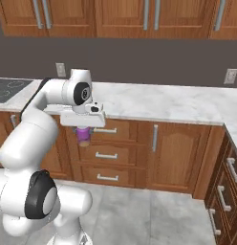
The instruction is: Four empty soda cans are scattered around the kitchen. Gather all the cans and cluster them next to the stove for recycling.
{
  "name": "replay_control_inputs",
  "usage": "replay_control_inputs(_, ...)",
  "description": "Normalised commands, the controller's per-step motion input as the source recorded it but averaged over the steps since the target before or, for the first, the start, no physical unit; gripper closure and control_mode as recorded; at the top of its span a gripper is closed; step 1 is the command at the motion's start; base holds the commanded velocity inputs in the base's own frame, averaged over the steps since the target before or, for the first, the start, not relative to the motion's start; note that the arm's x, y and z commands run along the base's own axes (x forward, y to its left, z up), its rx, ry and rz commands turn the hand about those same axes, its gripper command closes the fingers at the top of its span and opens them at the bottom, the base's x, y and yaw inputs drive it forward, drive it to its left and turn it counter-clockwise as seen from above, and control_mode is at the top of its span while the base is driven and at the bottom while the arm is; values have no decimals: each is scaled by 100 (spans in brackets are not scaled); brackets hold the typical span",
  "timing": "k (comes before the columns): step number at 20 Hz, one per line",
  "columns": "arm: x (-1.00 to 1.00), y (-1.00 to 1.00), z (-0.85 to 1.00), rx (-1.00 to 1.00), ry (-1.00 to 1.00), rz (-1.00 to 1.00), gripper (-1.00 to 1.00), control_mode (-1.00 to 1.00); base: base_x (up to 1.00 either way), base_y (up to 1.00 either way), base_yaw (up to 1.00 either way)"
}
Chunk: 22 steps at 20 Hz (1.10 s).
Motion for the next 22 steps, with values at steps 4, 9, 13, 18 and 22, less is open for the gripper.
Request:
replay_control_inputs(4, 0, 0, 0, 0, 0, 0, 100, 100, 95, 28, 2)
replay_control_inputs(9, 0, 0, 0, 0, 0, 0, 100, 100, 69, 57, 3)
replay_control_inputs(13, 0, 0, 0, 0, 0, 0, 100, 100, 18, 95, 5)
replay_control_inputs(18, 0, 0, 0, 0, 0, 0, 100, 100, 0, 100, 6)
replay_control_inputs(22, 0, 0, 0, 0, 0, 0, 100, 100, 0, 100, 6)
